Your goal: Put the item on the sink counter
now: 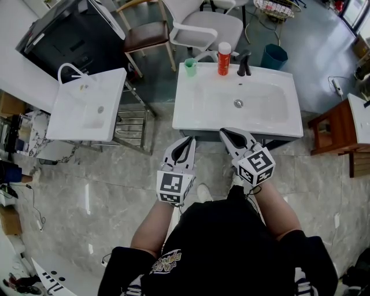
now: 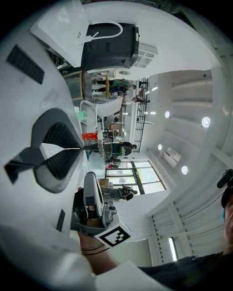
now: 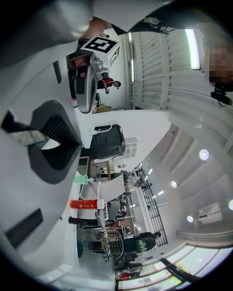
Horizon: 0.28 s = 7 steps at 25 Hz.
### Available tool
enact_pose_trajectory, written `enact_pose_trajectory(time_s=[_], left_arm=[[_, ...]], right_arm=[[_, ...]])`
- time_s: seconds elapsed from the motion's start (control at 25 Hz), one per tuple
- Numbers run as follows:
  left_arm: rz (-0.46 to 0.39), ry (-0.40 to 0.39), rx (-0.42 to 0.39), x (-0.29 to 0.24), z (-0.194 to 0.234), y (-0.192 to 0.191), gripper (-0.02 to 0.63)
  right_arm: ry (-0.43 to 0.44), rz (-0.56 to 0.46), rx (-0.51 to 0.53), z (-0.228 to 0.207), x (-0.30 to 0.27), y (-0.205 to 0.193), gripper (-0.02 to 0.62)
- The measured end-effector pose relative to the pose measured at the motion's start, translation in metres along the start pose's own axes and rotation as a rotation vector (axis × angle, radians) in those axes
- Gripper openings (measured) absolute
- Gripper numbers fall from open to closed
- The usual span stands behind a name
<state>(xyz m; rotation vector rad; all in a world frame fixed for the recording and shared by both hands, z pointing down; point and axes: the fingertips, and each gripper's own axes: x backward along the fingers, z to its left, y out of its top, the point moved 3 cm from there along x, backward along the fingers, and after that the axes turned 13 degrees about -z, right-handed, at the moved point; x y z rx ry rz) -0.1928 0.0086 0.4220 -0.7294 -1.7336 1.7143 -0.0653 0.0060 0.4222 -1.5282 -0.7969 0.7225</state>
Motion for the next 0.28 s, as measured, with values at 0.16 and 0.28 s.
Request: enact_pose_trajectory(time_s=[0.16, 0.28], left_arm=[[-0.001, 0.004, 0.003, 0.0005, 0.0002, -0.0009, 0.02], [-0.002, 0.005, 0.005, -0.0004, 0.0009, -0.0004, 0.02]], right_arm=[[0.003, 0.001, 0.004, 0.0002, 0.0001, -0.0002, 0.054], [0.005, 0.0, 0.006, -0.0007, -0.0007, 0.0006, 0.054]])
